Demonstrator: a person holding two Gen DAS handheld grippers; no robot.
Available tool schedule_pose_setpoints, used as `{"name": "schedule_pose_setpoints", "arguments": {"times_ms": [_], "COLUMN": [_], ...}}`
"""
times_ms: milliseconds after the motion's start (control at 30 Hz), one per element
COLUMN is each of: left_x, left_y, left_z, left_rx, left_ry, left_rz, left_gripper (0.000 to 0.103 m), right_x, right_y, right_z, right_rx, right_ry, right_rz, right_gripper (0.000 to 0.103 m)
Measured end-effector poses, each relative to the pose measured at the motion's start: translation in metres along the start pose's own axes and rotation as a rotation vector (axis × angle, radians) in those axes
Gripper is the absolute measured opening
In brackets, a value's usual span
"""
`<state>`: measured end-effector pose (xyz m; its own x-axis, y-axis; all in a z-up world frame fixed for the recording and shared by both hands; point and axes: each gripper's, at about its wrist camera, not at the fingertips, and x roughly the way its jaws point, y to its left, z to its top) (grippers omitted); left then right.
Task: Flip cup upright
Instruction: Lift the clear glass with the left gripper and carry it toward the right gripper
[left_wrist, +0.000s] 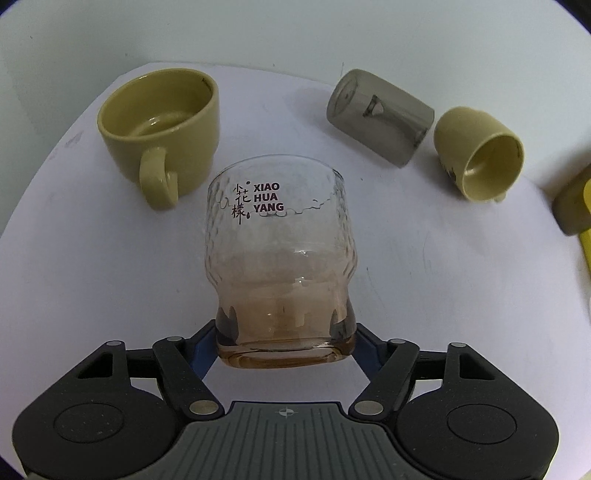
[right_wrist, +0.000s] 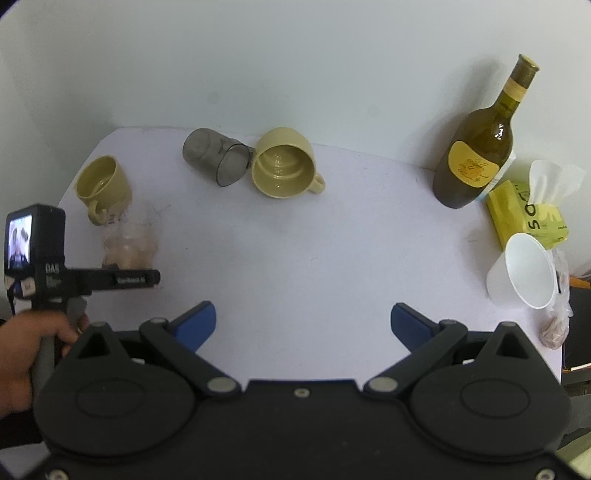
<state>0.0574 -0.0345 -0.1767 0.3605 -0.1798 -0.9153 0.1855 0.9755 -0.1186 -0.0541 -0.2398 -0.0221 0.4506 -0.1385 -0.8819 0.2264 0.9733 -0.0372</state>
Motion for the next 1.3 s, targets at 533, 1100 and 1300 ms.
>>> {"name": "schedule_pose_setpoints", "arguments": {"times_ms": [533,1100,1300], "left_x": [0.009,0.011,-0.011], "left_y": [-0.022,-0.109,-0.085], "left_z": [0.007,-0.022,-0.025], "left_rx": [-0.044,0.142,0.116], "left_ry": [0.061,0.214,0.215], "left_rz": [-0.065,-0.218,-0.257], "left_gripper": [0.068,0.070,0.085], "right_x": [-0.001,-0.010,-0.003], "right_y": [-0.001,-0.040,-0.043], "right_z": [0.001,-0.025,-0.032], "right_rx": [-0.002,0.131,0.145], "right_ry": [-0.024,-0.024,-0.022], "right_rz": [-0.003,-0.074,-0.064], "right_gripper": [0.102,0.102,0.102]}}
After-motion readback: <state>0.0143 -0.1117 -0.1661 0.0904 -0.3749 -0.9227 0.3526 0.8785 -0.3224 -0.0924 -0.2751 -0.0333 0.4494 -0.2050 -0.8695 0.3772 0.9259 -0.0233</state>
